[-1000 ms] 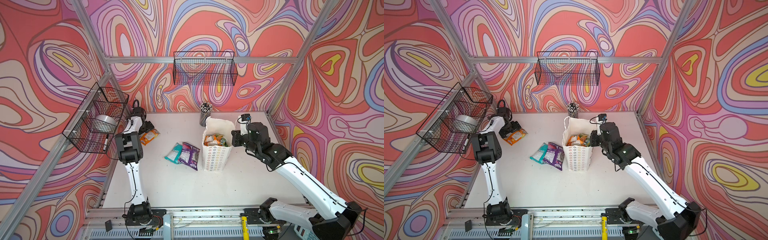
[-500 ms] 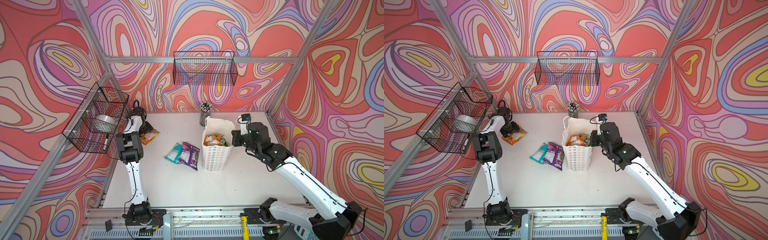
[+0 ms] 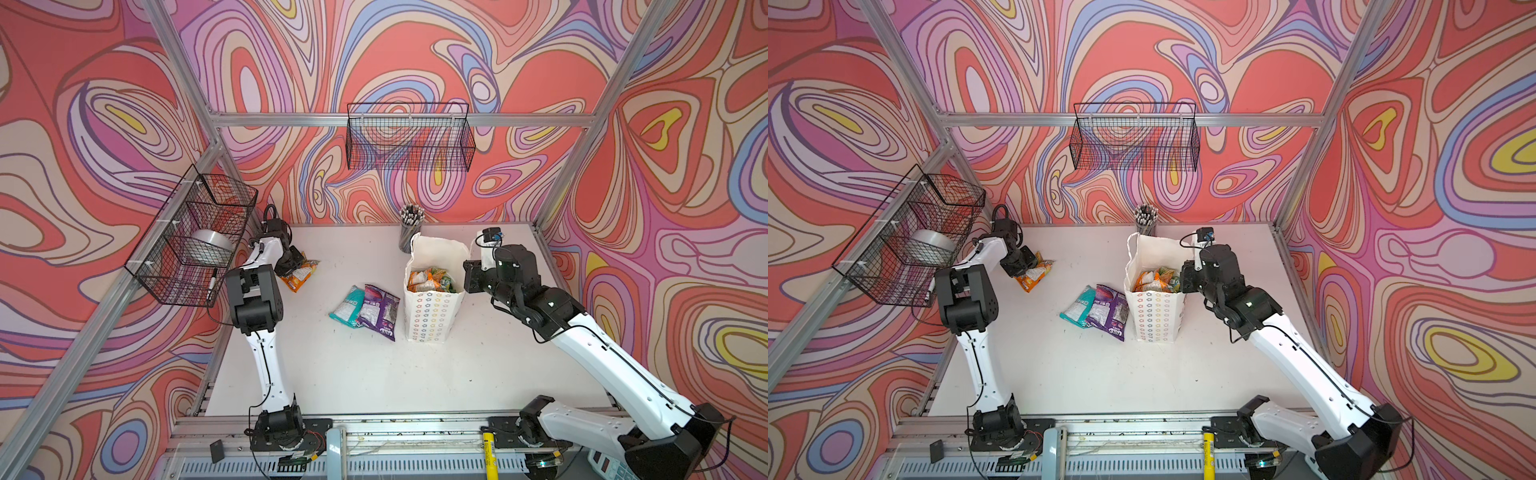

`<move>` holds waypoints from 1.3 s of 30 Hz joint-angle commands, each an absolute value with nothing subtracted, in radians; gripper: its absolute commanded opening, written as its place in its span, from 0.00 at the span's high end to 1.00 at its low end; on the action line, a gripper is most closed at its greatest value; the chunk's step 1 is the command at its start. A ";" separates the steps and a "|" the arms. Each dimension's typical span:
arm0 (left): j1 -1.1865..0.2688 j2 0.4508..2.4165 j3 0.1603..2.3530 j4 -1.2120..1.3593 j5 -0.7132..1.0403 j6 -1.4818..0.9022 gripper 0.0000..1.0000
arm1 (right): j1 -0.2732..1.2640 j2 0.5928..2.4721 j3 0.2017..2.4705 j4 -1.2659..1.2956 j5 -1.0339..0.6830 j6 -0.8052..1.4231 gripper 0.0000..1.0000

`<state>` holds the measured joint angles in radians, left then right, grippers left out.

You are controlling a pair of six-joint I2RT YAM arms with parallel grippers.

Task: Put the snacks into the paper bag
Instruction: 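Lift the orange bag with the left gripper and carry it over the paper bag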

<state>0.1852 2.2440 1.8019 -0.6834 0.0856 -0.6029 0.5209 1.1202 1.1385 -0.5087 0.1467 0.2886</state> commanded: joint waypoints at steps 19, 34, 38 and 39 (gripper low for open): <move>0.029 1.646 1.297 -0.518 0.180 -0.834 0.96 | 0.528 1.103 1.121 -0.509 0.173 0.279 1.00; -0.346 1.274 1.404 -0.645 -0.044 -0.733 0.96 | 0.528 1.114 1.120 -0.505 0.170 0.282 1.00; -0.457 1.256 1.496 -0.658 -0.105 -0.701 0.96 | 0.528 1.117 1.120 -0.504 0.166 0.282 1.00; -0.490 1.257 1.526 -0.665 -0.121 -0.688 0.96 | 0.528 1.118 1.120 -0.505 0.167 0.282 1.00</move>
